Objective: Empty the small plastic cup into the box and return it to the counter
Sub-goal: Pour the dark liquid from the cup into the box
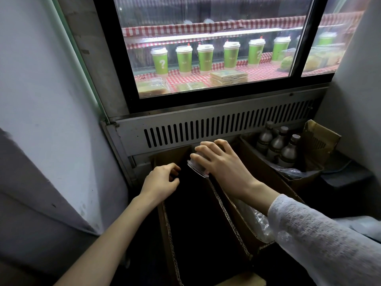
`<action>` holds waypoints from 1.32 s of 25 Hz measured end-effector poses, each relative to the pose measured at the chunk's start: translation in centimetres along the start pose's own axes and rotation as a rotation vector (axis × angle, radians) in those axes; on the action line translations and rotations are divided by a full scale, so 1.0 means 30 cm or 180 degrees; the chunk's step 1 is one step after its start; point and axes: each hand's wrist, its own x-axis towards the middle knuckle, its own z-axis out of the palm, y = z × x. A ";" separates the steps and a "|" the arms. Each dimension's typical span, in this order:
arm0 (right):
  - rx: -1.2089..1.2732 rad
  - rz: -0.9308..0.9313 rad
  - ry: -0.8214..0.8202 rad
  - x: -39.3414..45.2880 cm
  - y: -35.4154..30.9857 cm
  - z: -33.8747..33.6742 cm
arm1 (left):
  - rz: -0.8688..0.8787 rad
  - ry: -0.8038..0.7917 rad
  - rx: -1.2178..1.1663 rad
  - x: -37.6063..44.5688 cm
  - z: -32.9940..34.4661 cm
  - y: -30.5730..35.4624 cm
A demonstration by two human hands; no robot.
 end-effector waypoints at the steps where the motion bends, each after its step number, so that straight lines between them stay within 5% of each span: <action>1: 0.0051 0.0005 -0.0026 -0.001 0.001 0.004 | -0.0002 -0.0003 0.0006 0.000 0.001 0.000; 18: 0.0376 0.0118 -0.0284 -0.001 0.004 0.065 | -0.0087 -0.0154 0.0062 -0.003 0.005 0.013; 22: 0.1066 0.0858 -0.0387 -0.005 0.033 0.096 | -0.0111 -0.0299 0.0116 0.001 0.016 0.017; 27: 0.3074 0.2093 -0.0576 0.004 0.116 0.096 | -0.0097 -0.0236 0.0042 0.003 0.017 0.035; 33: 0.3303 0.2278 -0.1168 0.008 0.128 0.103 | 0.0385 0.0036 -0.0147 -0.015 0.040 0.104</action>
